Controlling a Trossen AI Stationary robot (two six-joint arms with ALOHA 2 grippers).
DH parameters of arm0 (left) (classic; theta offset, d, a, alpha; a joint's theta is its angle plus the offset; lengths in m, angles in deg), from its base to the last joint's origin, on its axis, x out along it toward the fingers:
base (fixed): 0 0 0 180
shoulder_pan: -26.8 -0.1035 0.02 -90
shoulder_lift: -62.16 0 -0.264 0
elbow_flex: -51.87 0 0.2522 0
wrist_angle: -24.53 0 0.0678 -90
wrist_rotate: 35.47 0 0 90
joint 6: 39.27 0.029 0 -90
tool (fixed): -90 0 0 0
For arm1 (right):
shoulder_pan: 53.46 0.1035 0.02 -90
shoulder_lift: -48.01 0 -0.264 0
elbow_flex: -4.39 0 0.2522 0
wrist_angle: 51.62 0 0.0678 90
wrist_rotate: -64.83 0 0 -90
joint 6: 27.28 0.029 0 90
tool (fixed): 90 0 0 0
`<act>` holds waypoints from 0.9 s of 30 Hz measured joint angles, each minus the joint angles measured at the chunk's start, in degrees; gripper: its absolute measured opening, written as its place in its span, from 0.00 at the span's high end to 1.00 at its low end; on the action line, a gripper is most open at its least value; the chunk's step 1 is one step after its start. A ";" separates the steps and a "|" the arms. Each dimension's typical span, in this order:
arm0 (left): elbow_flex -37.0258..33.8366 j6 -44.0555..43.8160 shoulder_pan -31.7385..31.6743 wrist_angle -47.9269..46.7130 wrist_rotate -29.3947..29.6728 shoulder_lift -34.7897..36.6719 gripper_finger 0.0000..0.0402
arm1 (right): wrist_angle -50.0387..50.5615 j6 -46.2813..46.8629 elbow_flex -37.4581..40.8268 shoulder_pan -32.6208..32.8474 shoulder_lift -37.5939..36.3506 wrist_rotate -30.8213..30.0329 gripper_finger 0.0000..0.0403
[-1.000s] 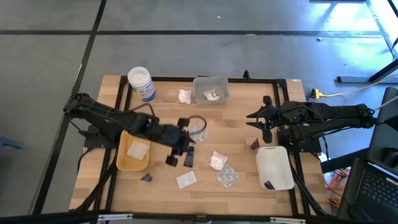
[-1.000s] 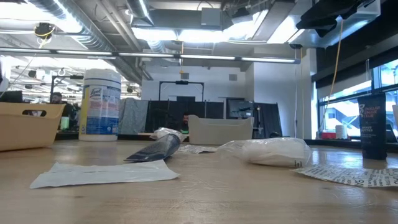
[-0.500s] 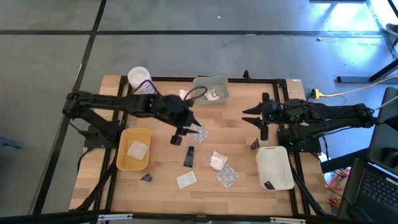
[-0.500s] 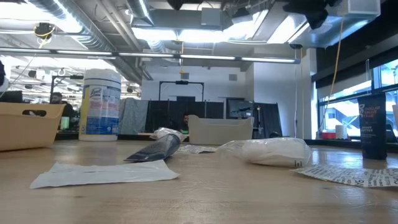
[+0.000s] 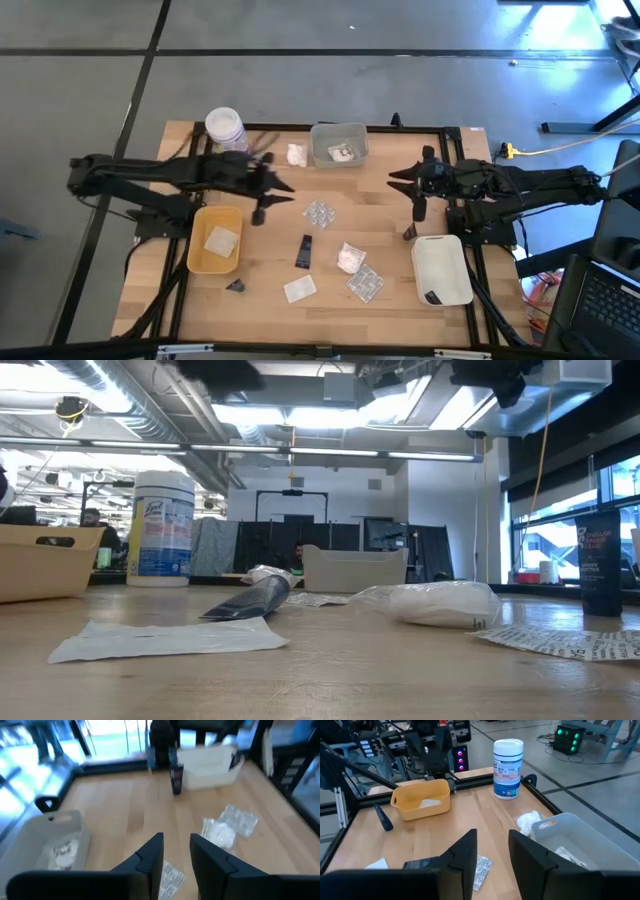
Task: Pick & Place Travel size toiletries
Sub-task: Put the blue shaving cream into the white bin
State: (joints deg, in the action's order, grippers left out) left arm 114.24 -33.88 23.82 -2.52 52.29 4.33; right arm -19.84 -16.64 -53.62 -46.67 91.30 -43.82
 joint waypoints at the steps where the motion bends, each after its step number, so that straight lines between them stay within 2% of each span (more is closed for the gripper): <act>1: -2.51 -0.09 0.00 1.58 -0.01 3.08 0.78 | -0.03 0.49 -0.34 0.00 0.37 -0.11 0.70; 7: -14.32 0.27 -0.02 7.84 0.14 19.01 0.80 | 2.39 1.86 -3.38 0.00 4.17 -1.61 0.67; 14: -21.81 0.30 -0.15 6.74 2.57 32.51 0.79 | 15.60 7.82 -11.10 0.00 12.43 -2.07 0.71; 21: -23.45 -1.04 -0.15 -2.05 2.67 40.69 0.79 | 29.59 16.37 -16.92 0.00 18.15 5.73 0.79; 27: -23.43 -1.67 -0.15 -1.43 2.68 42.18 0.80 | 37.63 24.37 -19.91 0.00 19.85 13.32 0.87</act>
State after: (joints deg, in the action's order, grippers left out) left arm 90.82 -35.54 23.67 -3.95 54.97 46.50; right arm 17.79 7.72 -73.53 -46.67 111.14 -30.50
